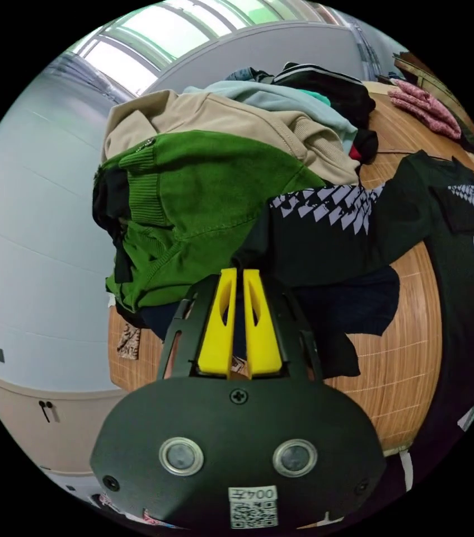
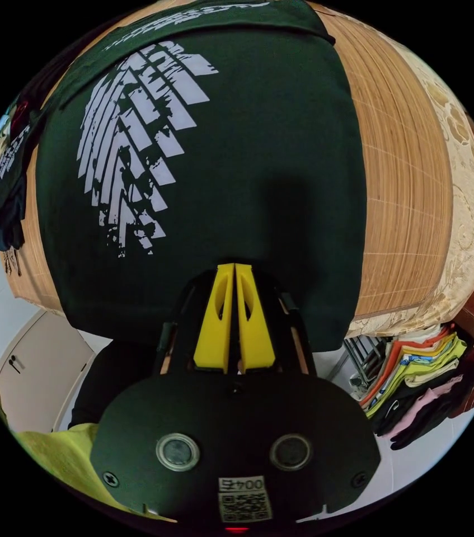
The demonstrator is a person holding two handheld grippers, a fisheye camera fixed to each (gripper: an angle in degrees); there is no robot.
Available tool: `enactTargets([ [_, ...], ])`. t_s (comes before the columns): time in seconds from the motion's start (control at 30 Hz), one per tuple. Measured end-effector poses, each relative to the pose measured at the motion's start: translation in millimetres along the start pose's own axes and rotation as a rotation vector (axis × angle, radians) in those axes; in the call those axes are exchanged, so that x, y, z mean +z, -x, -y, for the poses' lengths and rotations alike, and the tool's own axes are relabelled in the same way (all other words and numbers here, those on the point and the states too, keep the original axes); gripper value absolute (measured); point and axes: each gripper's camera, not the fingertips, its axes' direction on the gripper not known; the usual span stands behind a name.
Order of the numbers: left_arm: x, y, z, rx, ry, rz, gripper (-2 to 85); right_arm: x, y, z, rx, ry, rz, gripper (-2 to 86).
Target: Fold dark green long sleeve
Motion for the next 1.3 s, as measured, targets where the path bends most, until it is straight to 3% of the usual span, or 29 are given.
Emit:
enactTargets([
  [0.3,51.4,31.6,24.0,0.099,0.126,-0.005,11.6,-1.8,2.2,-8.0,0.025,-0.017,0.039,-0.7],
  [0.53,69.8,43.8,32.1,0.209,0.104,-0.006,4.8,-0.7,1.7,-12.9,0.044,-0.022,0.058,-0.7],
  [0.8,84.0,61.5,39.0,0.26,0.116,-0.032,4.4,-9.6,5.7,-28.0,0.023,-0.083,0.061,-0.3],
  [0.9,95.7,76.9,38.0,0.203,0.139,-0.015,8.6,-25.4,14.5,-39.3,0.02,-0.181,0.182,1.4],
  [1.07,115.8,91.4,29.9,0.169,0.17,-0.034,13.9,-44.0,60.2,-27.1,-0.008,-0.285,0.722,5.0],
  [1.3,129.2,113.5,18.9,0.146,0.116,-0.057,12.9,-62.9,218.2,55.5,-0.178,-0.127,1.12,9.0],
])
